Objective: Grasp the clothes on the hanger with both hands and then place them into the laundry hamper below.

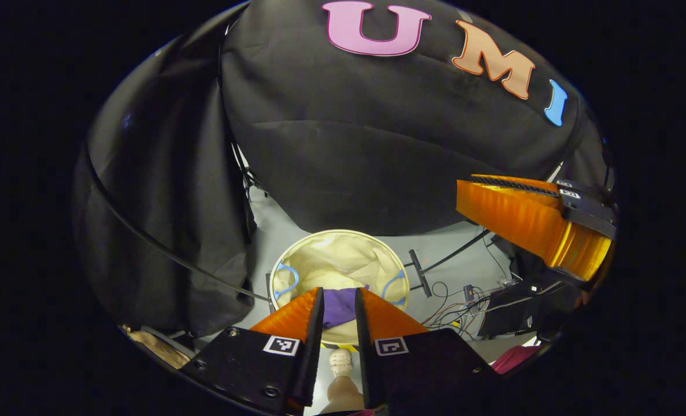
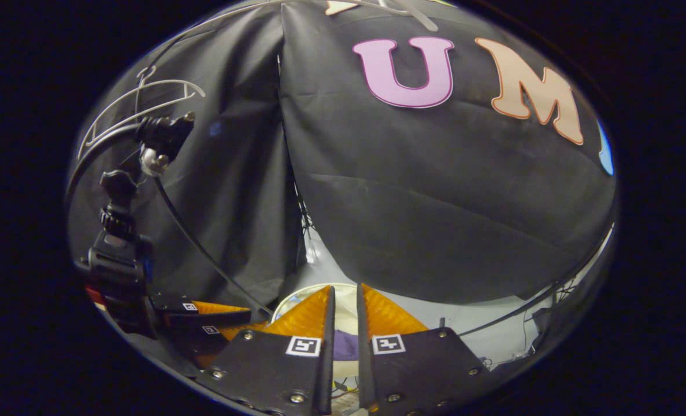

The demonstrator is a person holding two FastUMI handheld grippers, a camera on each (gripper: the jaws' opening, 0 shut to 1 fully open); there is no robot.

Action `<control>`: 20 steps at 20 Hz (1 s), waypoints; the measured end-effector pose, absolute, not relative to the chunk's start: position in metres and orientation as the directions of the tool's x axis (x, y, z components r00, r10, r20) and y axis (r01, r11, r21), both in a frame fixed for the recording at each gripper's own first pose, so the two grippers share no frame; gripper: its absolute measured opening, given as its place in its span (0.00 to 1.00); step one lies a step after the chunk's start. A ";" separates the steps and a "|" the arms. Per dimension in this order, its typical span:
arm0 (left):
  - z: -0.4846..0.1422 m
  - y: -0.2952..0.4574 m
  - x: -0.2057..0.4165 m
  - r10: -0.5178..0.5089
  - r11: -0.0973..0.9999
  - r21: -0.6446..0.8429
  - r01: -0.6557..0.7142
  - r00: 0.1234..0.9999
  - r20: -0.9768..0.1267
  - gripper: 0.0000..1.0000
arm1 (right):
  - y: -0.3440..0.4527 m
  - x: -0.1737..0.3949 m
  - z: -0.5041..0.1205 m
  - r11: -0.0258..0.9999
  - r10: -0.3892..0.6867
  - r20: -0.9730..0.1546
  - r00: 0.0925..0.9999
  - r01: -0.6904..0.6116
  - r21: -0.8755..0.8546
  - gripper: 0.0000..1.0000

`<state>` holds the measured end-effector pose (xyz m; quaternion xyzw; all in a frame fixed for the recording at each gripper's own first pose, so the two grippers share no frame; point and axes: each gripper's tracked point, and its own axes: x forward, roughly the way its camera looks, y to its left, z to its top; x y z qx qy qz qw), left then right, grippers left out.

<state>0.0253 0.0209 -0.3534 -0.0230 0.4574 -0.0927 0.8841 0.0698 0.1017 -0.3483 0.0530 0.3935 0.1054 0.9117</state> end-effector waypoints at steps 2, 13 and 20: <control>-0.352 0.021 0.026 -0.186 0.982 -0.128 0.141 0.566 -0.803 0.33 | 0.101 0.070 -0.346 0.973 0.231 -0.704 0.671 -0.147 0.178 0.18; -0.308 0.014 0.038 -0.186 0.983 -0.129 0.134 0.675 -0.714 0.33 | 0.079 0.064 -0.310 0.982 0.184 -0.652 0.736 -0.108 0.155 0.18; -0.219 0.006 0.054 -0.209 0.976 -0.162 0.143 0.818 -0.536 0.33 | 0.045 0.063 -0.250 0.990 0.114 -0.560 0.821 -0.047 0.133 0.18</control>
